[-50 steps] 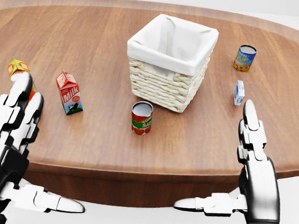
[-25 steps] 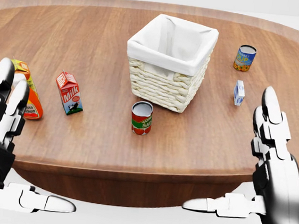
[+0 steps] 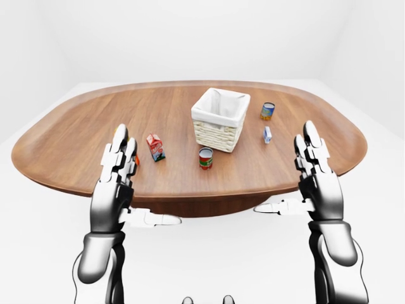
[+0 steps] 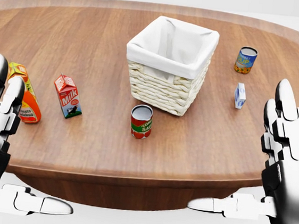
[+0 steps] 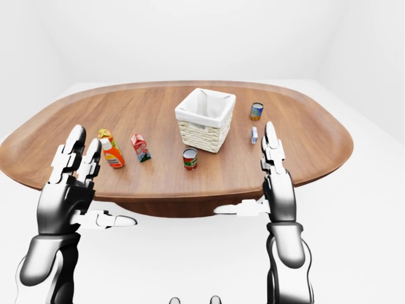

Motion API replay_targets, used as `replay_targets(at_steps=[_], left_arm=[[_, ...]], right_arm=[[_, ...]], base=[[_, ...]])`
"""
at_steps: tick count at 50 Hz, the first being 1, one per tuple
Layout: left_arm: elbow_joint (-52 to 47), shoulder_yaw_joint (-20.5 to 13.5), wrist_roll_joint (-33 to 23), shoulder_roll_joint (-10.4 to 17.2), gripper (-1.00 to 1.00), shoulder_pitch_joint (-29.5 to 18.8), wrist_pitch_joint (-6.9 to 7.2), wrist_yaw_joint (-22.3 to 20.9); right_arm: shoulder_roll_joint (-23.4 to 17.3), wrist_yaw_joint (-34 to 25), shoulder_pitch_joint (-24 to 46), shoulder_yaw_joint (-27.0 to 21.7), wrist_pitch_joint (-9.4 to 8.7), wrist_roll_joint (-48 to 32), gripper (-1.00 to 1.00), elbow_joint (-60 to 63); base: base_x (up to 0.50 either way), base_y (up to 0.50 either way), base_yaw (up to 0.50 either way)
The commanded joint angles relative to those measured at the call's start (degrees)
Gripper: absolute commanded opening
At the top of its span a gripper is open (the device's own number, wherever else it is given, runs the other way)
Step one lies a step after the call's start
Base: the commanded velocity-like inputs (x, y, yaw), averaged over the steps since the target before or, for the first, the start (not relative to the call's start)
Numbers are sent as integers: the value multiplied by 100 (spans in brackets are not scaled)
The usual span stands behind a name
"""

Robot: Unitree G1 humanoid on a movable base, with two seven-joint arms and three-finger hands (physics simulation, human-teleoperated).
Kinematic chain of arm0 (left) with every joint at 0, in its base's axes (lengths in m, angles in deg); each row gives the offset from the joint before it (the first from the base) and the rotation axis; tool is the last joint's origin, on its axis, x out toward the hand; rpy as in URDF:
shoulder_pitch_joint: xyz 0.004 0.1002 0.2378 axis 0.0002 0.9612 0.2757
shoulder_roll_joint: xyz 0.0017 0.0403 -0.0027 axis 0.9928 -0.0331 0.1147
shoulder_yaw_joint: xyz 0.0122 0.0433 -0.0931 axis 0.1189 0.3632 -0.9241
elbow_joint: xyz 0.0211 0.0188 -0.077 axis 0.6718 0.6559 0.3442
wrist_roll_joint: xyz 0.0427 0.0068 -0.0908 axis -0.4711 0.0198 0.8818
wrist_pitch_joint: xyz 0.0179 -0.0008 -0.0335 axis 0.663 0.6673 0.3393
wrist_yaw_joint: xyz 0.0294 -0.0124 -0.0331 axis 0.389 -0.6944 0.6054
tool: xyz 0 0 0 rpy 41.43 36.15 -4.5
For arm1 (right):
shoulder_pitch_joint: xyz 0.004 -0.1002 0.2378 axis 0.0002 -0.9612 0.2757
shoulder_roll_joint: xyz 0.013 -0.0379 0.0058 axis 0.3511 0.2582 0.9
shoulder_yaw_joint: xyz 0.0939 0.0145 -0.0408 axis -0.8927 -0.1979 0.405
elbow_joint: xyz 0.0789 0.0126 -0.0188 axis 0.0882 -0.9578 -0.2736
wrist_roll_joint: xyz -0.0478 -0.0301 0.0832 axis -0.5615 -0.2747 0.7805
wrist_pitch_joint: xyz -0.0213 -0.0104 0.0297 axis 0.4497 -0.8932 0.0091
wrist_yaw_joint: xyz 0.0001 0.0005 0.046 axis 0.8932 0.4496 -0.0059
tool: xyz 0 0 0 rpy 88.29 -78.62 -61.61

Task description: Pick the milk and place it in the basket.

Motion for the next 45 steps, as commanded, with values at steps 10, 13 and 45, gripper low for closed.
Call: replay_targets(at_steps=[10,13,45], left_arm=[[-327,-98,51,-17,100,11,0,-31],[-349,-110,49,-16,100,7,0,-32],[-294,-48,5,-34,100,72,0,-48]], right_arm=[[25,-46,-40,-65,0,-11,100,392],[28,-53,-47,-64,0,-9,100,399],[30,-50,-39,-93,0,36,100,433]], base=[[18,0,0],[18,0,0],[20,0,0]])
